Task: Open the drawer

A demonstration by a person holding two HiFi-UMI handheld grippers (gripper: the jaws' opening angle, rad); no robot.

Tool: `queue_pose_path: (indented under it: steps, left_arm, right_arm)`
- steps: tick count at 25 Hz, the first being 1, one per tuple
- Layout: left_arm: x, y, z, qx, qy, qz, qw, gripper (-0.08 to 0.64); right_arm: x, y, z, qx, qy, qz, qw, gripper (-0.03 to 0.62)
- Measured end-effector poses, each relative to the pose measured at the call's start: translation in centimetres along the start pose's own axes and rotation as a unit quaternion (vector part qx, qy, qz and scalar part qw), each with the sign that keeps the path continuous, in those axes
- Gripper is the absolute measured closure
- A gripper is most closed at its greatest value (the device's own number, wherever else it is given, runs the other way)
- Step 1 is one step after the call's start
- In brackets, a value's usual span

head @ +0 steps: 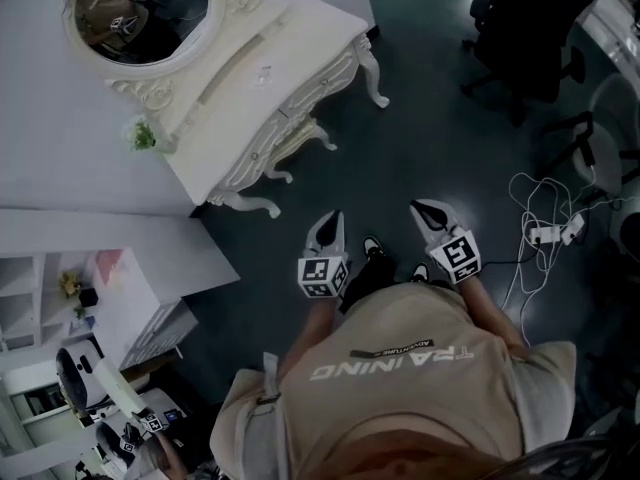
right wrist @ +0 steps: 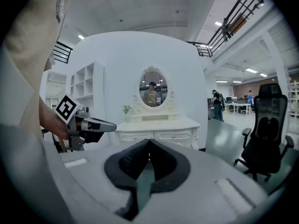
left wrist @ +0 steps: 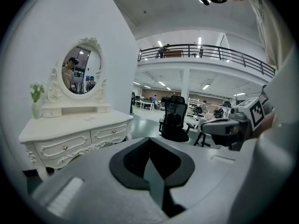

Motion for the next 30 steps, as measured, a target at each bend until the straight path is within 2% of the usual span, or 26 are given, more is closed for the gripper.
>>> queue_pose_path:
  steps: [7,13,18,24,30]
  left_arm:
    - [-5.6,-3.5,-7.4,-0.008,0.015,0.012,0.9998,0.552]
    - [-10.8,-3.4,-11.2,-0.018,0.059,-0.007,0.9981,0.554]
    - [-14.1,-3.5,-11.5,-0.008,0.081,-0.024,0.9964,0.552]
    - [-17.6,-4.1,-11.1,-0.004,0.068,-0.035,0.9971,0.552]
    - [-21.3,-7.6,-10.6,-0.008,0.027,-0.033,0.9991,0.552]
  right_arm:
    - [-7.6,-5.7,2.9,0.014,0.04,0.023,0.999,0.589]
    - [-11.9,-5.8,4.0,-0.014,0.076,0.012,0.997,0.589]
    - [-13.3,-5.2,6.4,-0.029,0.087,-0.004,0.996,0.589]
    - [-15.3,-5.5,10.1,-0.038,0.064,0.004,0.997,0.589]
    - [-18.5,-8.0,17.1,-0.026,0.011,0.028,0.999,0.589]
Point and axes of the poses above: the fingertips, and each gripper's own axes: x backward along the fingers, z to its right, y out of its underside, the point moved 1 cm from there along x, backward along the fingers, and after that the axes turned 11 degrees about -y, right-handed, at the moved point
